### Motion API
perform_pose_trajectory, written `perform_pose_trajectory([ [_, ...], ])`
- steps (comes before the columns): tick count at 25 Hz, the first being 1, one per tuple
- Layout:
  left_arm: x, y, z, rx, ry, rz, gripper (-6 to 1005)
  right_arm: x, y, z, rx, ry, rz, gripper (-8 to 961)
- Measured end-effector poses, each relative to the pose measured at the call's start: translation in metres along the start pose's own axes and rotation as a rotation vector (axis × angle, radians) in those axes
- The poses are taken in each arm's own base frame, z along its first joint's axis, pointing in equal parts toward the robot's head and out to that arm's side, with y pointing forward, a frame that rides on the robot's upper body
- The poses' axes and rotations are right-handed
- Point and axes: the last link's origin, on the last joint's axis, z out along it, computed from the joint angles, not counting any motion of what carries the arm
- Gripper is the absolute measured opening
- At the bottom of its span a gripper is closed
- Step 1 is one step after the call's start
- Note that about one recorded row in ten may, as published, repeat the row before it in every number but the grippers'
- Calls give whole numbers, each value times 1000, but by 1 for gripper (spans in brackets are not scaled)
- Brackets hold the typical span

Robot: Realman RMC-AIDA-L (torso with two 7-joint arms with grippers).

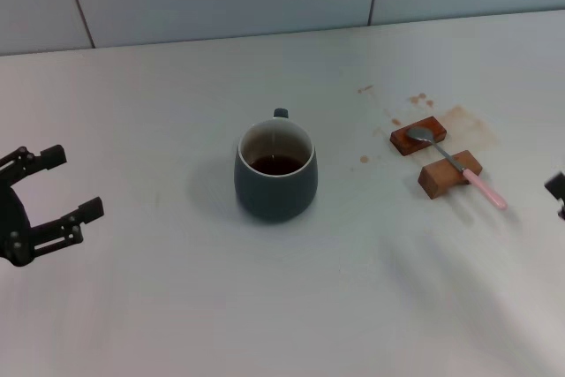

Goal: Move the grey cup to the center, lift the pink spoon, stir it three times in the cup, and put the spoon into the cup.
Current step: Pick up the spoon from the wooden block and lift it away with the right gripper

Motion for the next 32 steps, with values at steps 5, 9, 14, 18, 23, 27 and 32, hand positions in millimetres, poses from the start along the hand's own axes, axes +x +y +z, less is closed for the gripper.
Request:
perform_pose_trajectory([
  [5, 1, 0, -2, 1, 5, 2, 856, -6, -19, -13, 141, -81, 80, 830],
  [9, 1, 0, -3, -1, 7, 3, 856, -7, -31, -12, 224, -81, 81, 830],
  [14, 1, 0, -3, -2, 7, 2, 855, -8, -41, -5, 289, -58, 76, 830],
  [18, 2, -1, -4, 7, 14, 3, 855, -9, -45, 4, 316, -28, 68, 829],
  [23, 2, -1, -4, 12, 20, 3, 854, -12, -47, 13, 328, -14, 52, 829],
  [27, 1, 1, -4, 18, 25, 2, 853, -14, -49, 22, 344, -2, 37, 829],
  [32, 1, 1, -6, 29, 32, 6, 853, -14, -51, 33, 353, 26, 25, 829],
])
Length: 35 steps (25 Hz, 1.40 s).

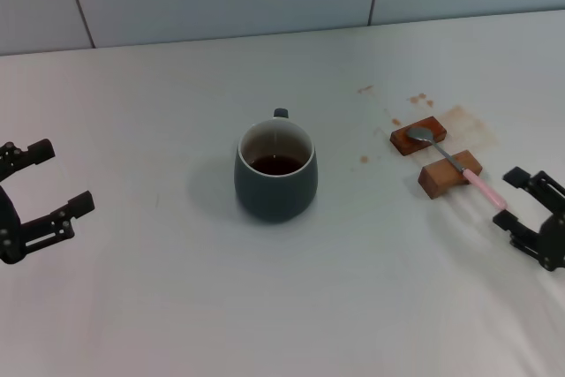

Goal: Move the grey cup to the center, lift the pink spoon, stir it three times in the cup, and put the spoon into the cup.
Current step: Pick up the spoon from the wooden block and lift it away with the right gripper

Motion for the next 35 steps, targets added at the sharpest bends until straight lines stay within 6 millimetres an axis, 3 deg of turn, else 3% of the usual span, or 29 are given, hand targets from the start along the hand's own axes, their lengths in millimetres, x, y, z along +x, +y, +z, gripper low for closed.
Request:
perform_pose_trajectory([
  [15, 0, 0, -3, 21, 14, 5, 850, 0, 5, 20, 12, 29, -16, 830],
  [35, 3, -3, -3, 46, 38, 12, 849, -6, 9, 32, 20, 27, -28, 829],
])
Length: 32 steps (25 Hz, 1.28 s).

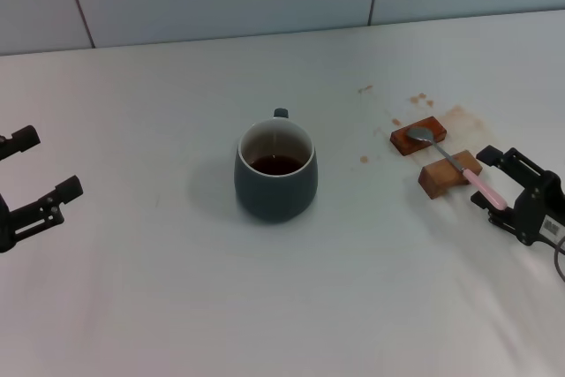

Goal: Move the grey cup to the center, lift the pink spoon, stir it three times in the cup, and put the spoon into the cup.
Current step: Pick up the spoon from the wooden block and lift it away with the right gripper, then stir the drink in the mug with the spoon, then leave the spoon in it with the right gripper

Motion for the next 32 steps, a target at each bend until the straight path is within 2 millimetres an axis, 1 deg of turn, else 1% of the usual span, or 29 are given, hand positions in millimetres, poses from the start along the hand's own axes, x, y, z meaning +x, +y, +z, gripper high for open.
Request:
perform_pose_trajectory([
  [5, 0, 0, 0, 0, 2, 1, 849, 0, -2, 0, 13, -6, 24, 805],
  [13, 2, -2, 2, 4, 11, 6, 849, 1, -2, 1, 14, -2, 27, 608],
  [20, 4, -3, 3, 11, 20, 10, 850, 1, -2, 1, 20, 5, 36, 314],
  [24, 4, -4, 3, 15, 21, 11, 849, 2, -2, 2, 12, 5, 10, 138],
  [28, 4, -4, 3, 16, 21, 10, 849, -1, 3, 2, -25, -27, -74, 128],
  [30, 4, -4, 3, 17, 23, 9, 849, -8, 10, 0, -65, -72, -186, 123],
  [32, 4, -4, 3, 21, 29, 6, 848, -20, 20, -3, -106, -146, -346, 123],
])
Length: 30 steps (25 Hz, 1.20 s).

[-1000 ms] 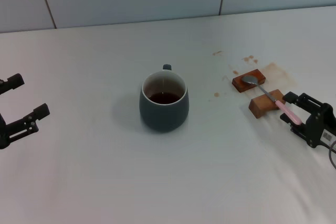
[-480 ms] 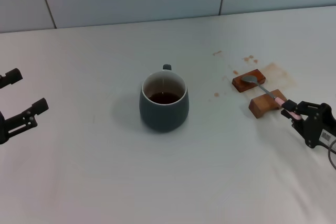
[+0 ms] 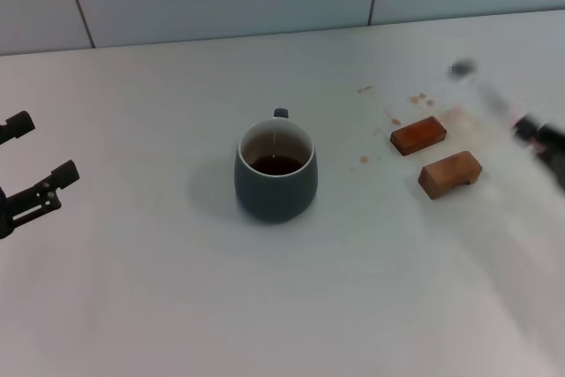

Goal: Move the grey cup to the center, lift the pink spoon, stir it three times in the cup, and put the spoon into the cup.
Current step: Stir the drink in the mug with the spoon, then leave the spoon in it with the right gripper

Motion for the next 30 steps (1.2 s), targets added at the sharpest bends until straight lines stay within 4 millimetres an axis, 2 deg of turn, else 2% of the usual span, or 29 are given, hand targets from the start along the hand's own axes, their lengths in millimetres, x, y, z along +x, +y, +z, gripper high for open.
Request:
perform_pose_trajectory([
  [4, -1, 2, 1, 7, 11, -6, 848, -34, 22, -1, -110, -166, -354, 123],
  [9, -1, 4, 3, 13, 29, -14, 847, -71, 78, -6, -392, -265, -685, 123],
  [12, -2, 6, 5, 15, 33, -17, 847, -91, 111, -5, -543, -205, -804, 123],
  [16, -3, 8, 6, 16, 36, -13, 847, -114, 152, 4, -632, -7, -894, 123],
  [20, -3, 10, 7, 14, 39, -17, 847, -119, 190, 16, -639, 219, -987, 123],
  [24, -3, 11, 7, 13, 40, -18, 847, -111, 229, 26, -607, 434, -1062, 123],
  [27, -4, 12, 6, 9, 36, -19, 847, -104, 251, 37, -517, 586, -1104, 123],
  [30, -4, 12, 5, 5, 31, -18, 847, -94, 269, 58, -371, 750, -1117, 123],
])
